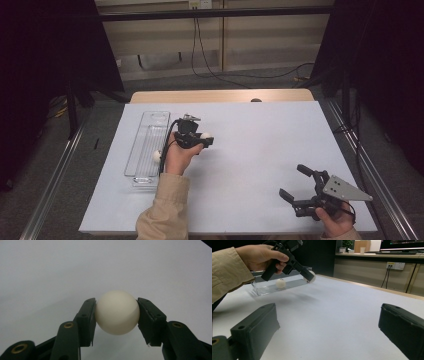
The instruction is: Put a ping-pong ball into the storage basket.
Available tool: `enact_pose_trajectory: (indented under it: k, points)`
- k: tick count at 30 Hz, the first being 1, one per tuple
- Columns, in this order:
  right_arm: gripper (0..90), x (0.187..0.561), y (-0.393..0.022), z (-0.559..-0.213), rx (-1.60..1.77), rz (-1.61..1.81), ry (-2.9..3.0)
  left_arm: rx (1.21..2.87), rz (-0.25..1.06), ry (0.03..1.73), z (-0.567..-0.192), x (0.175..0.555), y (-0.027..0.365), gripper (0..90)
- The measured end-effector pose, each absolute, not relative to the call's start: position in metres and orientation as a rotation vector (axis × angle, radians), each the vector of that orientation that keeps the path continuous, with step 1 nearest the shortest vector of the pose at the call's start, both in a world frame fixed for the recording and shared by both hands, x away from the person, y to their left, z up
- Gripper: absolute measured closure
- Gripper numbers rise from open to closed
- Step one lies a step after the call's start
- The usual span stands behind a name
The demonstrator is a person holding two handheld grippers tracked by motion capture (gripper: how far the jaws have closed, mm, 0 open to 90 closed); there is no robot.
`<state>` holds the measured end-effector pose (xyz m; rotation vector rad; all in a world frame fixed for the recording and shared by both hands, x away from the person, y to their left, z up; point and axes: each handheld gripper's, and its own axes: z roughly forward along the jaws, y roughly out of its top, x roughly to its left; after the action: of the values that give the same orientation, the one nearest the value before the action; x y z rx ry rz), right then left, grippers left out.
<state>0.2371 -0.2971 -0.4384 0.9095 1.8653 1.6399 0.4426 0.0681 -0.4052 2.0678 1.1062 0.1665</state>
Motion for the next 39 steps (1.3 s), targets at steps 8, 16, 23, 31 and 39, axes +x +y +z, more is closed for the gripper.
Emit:
enact_pose_trajectory:
  k: [8, 16, 23, 31, 39]
  points:
    - [1.7, 0.237, -0.297, -0.438, 0.908, 1.640, 1.865, 2.061, 0.168, 1.115, -0.401, 0.442, 0.074, 51.2]
    - [1.7, 0.237, -0.297, -0.438, 0.907, 1.642, 1.865, 2.066, 0.173, 1.122, -0.400, 0.442, 0.079, 51.2]
    - [1.7, 0.237, -0.297, -0.438, 0.907, 1.643, 1.864, 2.059, 0.175, 1.126, -0.398, 0.442, 0.085, 51.2]
    - [1.7, 0.237, -0.297, -0.438, 0.905, 1.641, 1.865, 2.063, 0.185, 1.137, -0.395, 0.442, 0.090, 51.2]
    - [1.8, 0.237, -0.297, -0.438, 0.904, 1.643, 1.864, 2.058, 0.190, 1.143, -0.394, 0.442, 0.097, 51.2]
